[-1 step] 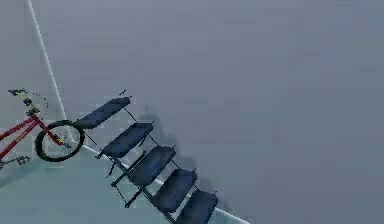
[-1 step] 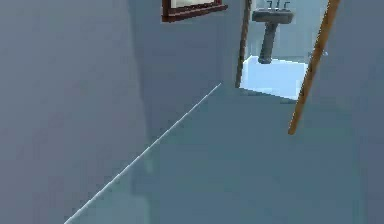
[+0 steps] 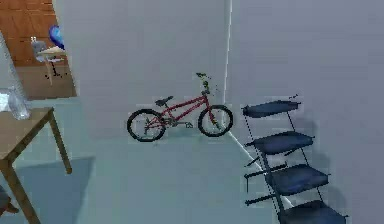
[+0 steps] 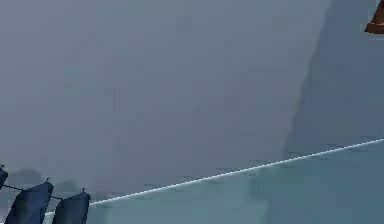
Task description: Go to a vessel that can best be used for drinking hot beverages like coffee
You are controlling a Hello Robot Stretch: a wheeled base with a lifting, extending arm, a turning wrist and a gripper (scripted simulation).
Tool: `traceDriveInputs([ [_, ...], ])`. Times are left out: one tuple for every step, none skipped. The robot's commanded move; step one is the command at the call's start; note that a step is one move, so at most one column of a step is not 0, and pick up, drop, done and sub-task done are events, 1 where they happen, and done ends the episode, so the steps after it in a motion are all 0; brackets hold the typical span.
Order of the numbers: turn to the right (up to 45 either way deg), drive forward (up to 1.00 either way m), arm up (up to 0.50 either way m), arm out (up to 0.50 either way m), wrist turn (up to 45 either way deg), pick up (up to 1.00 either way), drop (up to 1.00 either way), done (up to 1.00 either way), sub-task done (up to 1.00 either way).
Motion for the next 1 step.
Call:
traceDriveInputs([
  [-24.0,0.00,0.00,0.00,0.0,0.00,0.00,0.00,0.00],
])
